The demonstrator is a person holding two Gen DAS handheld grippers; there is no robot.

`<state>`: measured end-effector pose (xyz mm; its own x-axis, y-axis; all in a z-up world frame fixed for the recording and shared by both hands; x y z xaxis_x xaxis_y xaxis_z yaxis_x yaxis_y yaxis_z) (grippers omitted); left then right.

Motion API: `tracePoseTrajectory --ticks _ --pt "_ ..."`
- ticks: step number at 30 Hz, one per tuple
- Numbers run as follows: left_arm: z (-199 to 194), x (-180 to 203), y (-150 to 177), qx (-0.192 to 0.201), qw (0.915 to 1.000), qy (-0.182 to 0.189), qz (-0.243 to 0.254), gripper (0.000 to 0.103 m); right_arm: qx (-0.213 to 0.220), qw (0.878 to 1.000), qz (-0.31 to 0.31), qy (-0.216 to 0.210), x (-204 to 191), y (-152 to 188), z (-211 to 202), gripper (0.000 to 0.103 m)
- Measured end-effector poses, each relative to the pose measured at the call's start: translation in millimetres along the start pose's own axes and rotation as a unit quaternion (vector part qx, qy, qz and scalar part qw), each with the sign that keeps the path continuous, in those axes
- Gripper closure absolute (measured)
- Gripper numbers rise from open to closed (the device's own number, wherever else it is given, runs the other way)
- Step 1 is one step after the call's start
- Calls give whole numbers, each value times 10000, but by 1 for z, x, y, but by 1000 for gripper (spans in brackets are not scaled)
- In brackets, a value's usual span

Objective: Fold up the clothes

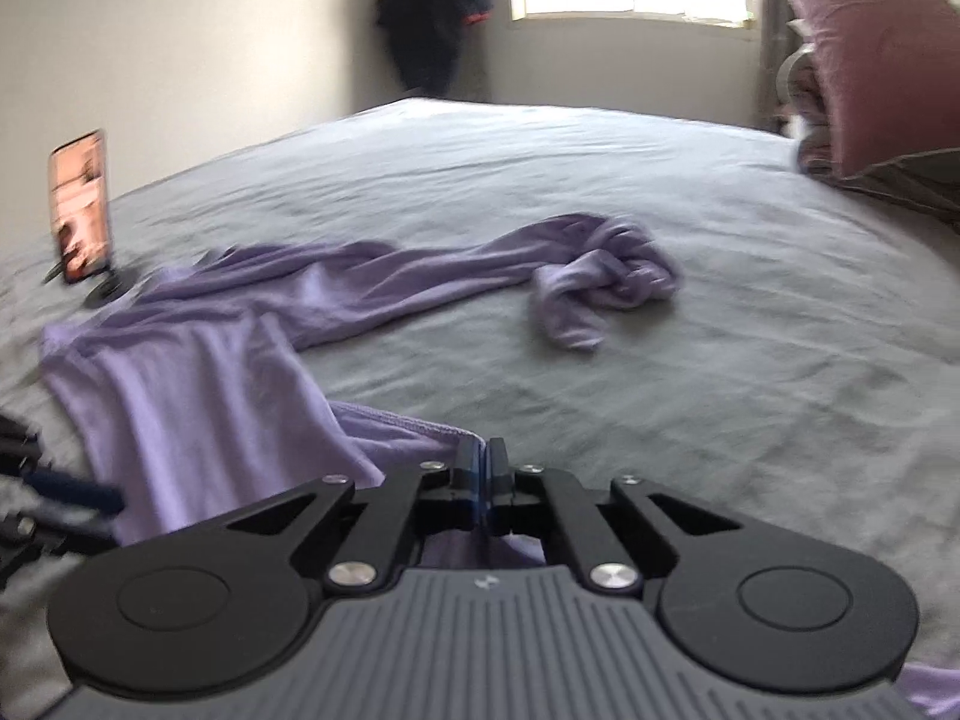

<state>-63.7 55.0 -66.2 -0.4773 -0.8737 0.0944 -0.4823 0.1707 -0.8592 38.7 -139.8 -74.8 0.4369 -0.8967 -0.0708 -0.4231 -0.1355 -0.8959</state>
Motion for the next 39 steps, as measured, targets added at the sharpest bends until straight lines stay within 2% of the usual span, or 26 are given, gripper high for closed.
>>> tracePoseTrajectory --ticks 5,8,10,13,16,17,18,21,23,27,32,36,39 --pt "1 0 -1 -26 10000 7 -10 77 -21 9987 119 502 18 0 5 102" --pt "0 -1 -1 -42 10000 9 -49 77 -89 9990 169 416 19 5 10 99" --pt "-3 -4 -2 -81 9998 5 -159 76 -74 9993 169 315 17 4 8 90" --pt "-8 -12 -3 -133 9990 -84 -421 74 -54 9999 75 141 10 3 2 89" --pt "-15 -25 -5 -125 9973 -314 -648 70 -9 10000 -38 -15 1 3 -5 81" --pt "-18 -28 -6 -116 9968 -399 -681 70 10 9999 -83 -81 -3 4 -7 69" --pt "-19 -32 -6 -112 9963 -508 -691 68 39 9997 -152 -170 -8 3 -10 63" --pt "-25 -45 -3 -108 9929 -941 -713 62 102 9981 -379 -469 -25 3 -20 63" --pt "-29 -56 -1 -114 9890 -1200 -861 62 104 9959 -536 -723 -39 5 -29 63" --pt "-42 -86 0 -13 9722 -1808 -1489 61 48 9868 -940 -1321 -67 15 -48 63" --pt "-61 -124 3 127 9384 -2565 -2314 60 -142 9723 -1387 -1875 -94 30 -67 63" --pt "-75 -147 12 378 9052 -2986 -3001 62 -243 9662 -1667 -1953 -104 41 -71 63" --pt "-83 -155 15 510 8882 -3268 -3188 62 -292 9675 -1823 -1728 -103 47 -64 63"
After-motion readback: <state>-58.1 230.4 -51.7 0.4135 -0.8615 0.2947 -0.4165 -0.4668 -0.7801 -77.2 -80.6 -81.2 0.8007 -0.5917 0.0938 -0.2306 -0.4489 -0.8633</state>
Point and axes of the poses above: each gripper's, at about its wrist camera, not at the fingertips, and z roughly the way its jaws point, x to its right, y to its underside, the point moved 6 cm from there along z, roughly the way its jaws point, and after that the axes turned 7 degrees about x, right-handed, at the moved point
